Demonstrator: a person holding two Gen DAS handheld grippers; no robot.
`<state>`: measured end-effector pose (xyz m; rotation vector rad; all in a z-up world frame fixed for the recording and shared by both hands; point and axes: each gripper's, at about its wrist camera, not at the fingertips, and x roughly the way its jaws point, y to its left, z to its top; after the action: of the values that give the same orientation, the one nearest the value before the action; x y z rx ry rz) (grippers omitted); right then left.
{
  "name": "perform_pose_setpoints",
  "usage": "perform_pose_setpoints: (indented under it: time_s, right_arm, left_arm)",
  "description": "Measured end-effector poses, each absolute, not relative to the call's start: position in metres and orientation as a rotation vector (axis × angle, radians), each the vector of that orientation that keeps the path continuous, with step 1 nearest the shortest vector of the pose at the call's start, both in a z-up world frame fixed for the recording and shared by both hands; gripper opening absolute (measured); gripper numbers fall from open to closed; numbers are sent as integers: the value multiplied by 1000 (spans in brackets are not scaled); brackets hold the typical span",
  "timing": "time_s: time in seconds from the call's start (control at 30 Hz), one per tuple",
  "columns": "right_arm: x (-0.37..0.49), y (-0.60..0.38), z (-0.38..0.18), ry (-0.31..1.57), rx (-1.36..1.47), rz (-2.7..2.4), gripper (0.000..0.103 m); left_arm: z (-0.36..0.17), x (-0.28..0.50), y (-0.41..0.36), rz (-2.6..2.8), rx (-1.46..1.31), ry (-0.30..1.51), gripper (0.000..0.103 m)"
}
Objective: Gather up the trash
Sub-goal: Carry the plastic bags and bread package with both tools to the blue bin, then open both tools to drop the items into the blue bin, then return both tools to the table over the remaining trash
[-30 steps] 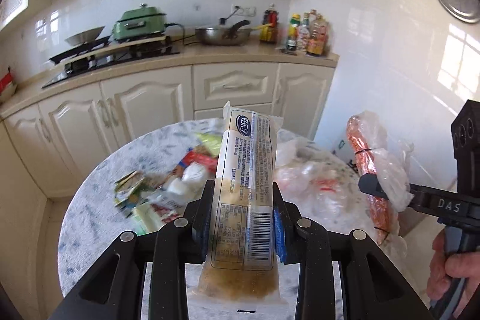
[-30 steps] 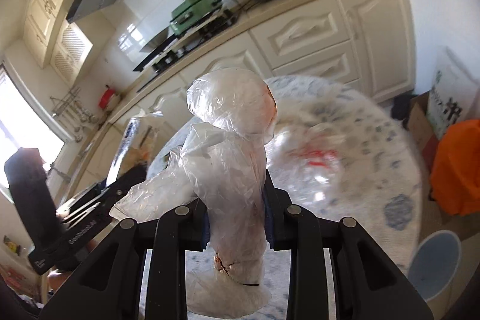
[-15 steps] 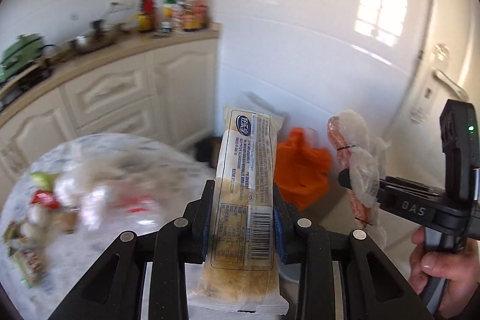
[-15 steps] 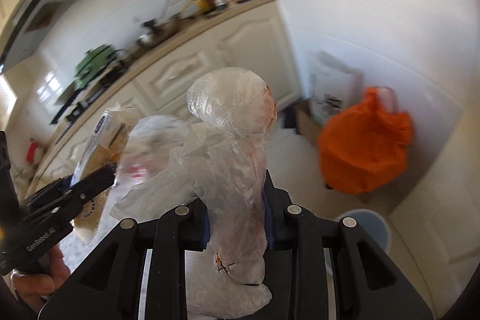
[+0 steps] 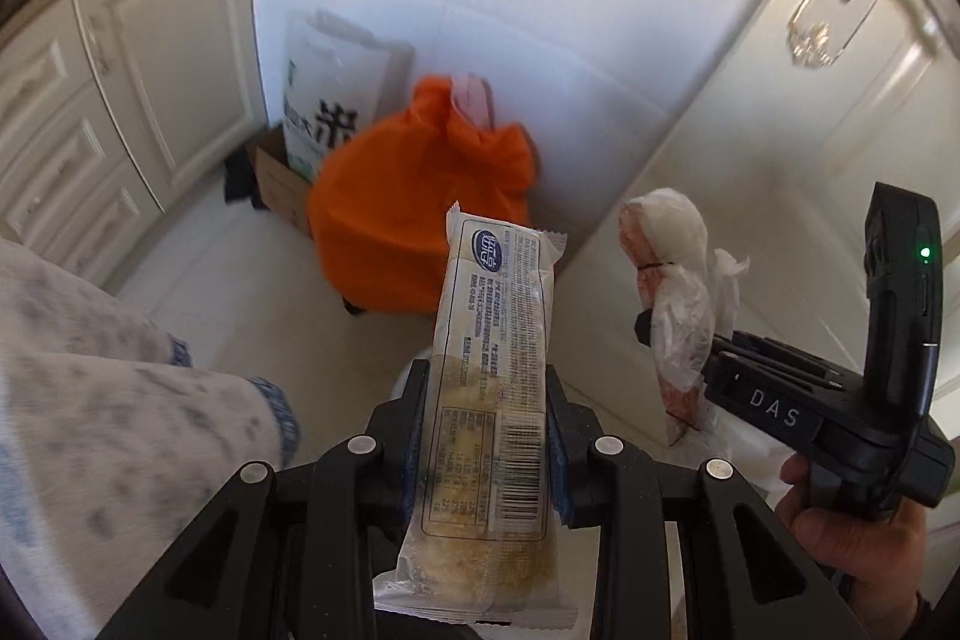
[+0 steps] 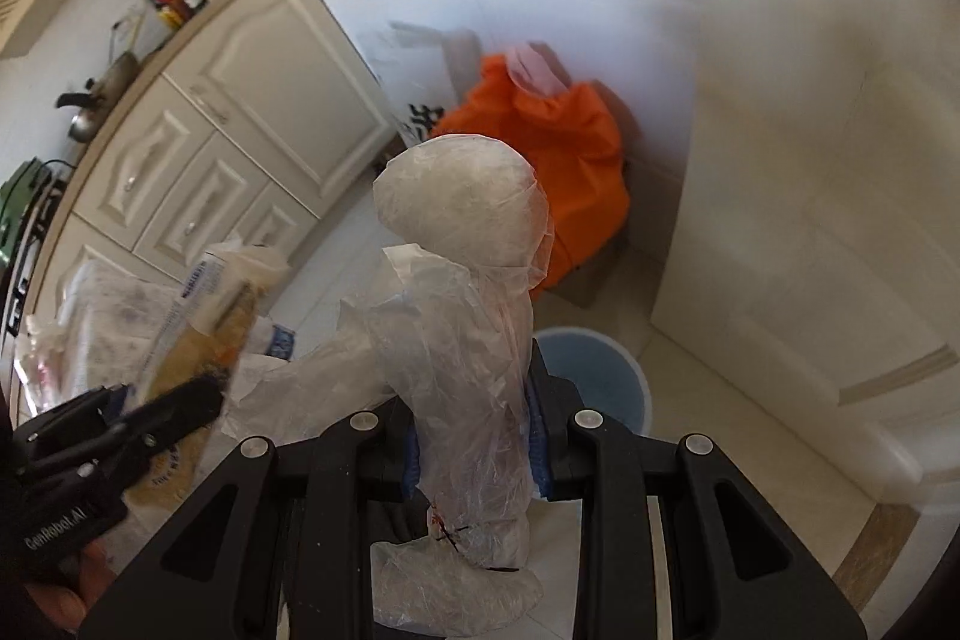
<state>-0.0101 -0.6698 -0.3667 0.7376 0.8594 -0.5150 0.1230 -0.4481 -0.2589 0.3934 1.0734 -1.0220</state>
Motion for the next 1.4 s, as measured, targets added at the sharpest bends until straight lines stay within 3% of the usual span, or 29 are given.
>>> perform_pose_setpoints:
  time_s: [0.2,0.27,0.3,0.33,0.37,0.5,0.57,0.9,1.07,1.4]
  right_arm:
    - [-4,-689,-411,915,811,-531,30]
    - [-7,-694,-422,928,831,-548,35]
    - [-6,-695,-425,936,841,-559,38]
    - [-8,-696,-428,937,851,-565,48]
    - [-9,-698,-429,937,858,-572,60]
    - [-17,-696,-427,932,856,-606,82]
    - [-19,-692,-422,921,859,-625,103]
    - [-18,-662,-363,834,815,-600,103]
    - [-3,-627,-310,768,738,-533,103]
    - [57,-514,-206,644,541,-301,103]
  left_arm:
    - [-302,146,-527,-1050,447,1154,33]
    - [-307,150,-541,-1029,476,1161,51]
    - [-311,152,-548,-992,490,1143,67]
    - [-308,156,-546,-978,491,1135,81]
    - [-312,161,-543,-962,490,1124,84]
    - [-312,161,-534,-920,485,1084,91]
    - [-304,157,-524,-907,477,1060,96]
    - [-216,129,-451,-902,374,897,98]
    - [-161,119,-371,-884,274,784,102]
    - [-111,109,-204,-664,120,599,102]
